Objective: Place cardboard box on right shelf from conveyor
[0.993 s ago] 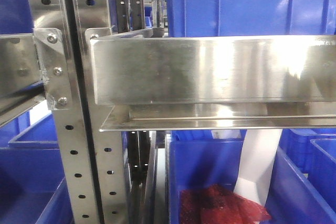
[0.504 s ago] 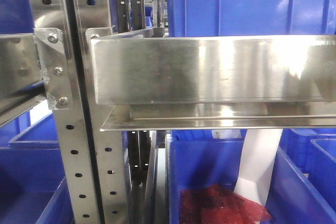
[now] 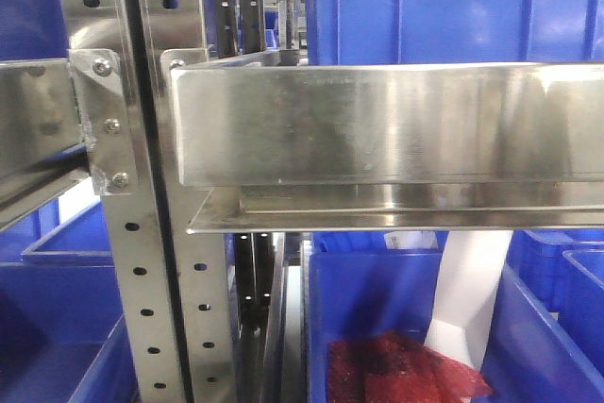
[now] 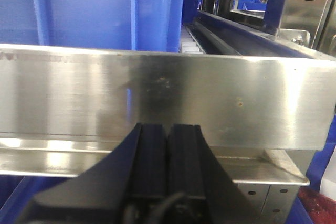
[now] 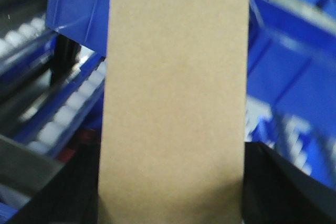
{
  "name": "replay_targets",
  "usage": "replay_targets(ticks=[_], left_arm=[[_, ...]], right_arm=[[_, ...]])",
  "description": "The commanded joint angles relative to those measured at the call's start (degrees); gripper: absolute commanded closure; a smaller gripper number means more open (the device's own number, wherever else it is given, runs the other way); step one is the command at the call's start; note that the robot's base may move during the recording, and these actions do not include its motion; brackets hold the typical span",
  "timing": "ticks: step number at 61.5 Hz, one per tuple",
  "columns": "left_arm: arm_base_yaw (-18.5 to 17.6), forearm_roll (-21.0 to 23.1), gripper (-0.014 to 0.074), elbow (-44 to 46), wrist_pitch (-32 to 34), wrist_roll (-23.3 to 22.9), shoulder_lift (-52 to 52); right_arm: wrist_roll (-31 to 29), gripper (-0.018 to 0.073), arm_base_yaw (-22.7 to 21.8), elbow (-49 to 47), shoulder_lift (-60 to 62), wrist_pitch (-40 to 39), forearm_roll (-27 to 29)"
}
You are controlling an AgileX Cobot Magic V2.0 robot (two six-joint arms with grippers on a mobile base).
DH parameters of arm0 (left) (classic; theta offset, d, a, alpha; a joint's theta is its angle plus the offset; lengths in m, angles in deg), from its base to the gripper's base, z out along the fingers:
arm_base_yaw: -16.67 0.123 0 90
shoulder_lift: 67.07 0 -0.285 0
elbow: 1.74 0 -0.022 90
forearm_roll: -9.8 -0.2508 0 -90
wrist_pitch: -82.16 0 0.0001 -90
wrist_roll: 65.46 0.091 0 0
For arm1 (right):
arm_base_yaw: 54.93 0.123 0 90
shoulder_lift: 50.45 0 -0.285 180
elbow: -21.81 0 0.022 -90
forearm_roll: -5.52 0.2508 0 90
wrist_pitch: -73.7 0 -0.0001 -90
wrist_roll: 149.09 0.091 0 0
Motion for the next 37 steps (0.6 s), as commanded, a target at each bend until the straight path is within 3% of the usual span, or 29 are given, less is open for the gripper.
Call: replay_targets(ticks=[1,7,12,20,28,37], left_arm=[[-0.12,0.34,0.0713,-0.44,4.99,0.02,0.86],[-0.12,0.34,0.0712,-0.44,4.99,0.02,0.86],[-0.12,0.34,0.0713,-0.44,4.99,0.02,0.86],[-0.12,0.34,0.0713,-0.44,4.99,0.02,0.86],[-0.12,0.34,0.0713,-0.44,4.99,0.02,0.86],[-0.12,0.34,0.0713,-0.44,4.99,0.02,0.86]], right_arm=[[-10.59,0.0349,1.76,-5.41,-6.31,-6.21,-0.39],[-20.92,0.0349,4.93,-7.36,-11.5,-6.21,-0.39],[-32.88,0.0349,7.64,-7.82,-15.16,-6.91,-0.45],[-44.85,0.0349,9.76,-7.82,-19.95,-9.28,-0.39],[-50.19,0.0349,10.09,-7.82,-24.09,-13.23,-0.39],[-50.97,0.0349,10.04,-7.82,-28.94,-16.44,-0.39]])
